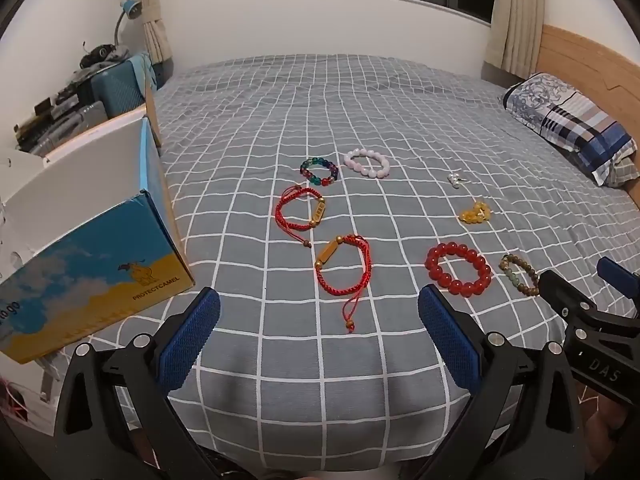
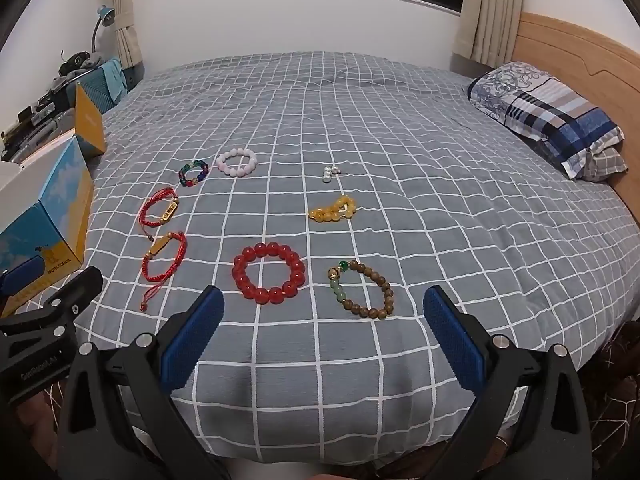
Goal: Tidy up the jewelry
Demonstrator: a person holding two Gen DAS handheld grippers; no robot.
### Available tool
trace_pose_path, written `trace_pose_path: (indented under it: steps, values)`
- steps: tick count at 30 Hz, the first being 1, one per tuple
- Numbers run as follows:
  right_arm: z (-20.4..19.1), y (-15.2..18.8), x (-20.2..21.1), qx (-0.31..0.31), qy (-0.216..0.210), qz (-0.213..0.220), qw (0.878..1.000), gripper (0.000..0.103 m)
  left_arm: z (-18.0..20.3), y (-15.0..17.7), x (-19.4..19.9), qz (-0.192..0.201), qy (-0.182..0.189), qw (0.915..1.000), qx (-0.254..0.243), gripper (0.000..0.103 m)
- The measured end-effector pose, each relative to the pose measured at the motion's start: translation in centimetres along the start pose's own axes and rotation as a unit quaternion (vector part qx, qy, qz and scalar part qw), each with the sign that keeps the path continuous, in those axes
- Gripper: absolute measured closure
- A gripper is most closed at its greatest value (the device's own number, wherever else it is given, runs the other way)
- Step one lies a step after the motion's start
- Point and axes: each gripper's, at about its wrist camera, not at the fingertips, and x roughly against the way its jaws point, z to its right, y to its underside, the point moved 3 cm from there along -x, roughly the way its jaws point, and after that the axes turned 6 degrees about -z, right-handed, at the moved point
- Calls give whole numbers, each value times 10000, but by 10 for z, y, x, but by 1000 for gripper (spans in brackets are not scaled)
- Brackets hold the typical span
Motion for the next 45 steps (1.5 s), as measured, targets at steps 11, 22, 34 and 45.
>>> trace_pose_path:
  steps: [11, 22, 34, 45]
  values:
    - [0, 0, 0, -8, 5, 21, 10000, 7, 1, 4, -1, 8, 35, 10000, -2, 6]
    - [0, 0, 0, 7, 8, 45, 10000, 7, 3, 5, -1, 1, 47, 10000, 8, 6]
    - [-1, 1, 0, 3, 7, 50, 10000, 7, 6, 6, -2, -8, 44, 10000, 1, 6]
    - [-2, 0, 1, 12, 7, 61, 10000, 7, 5, 6, -2, 2, 12, 10000, -4, 6]
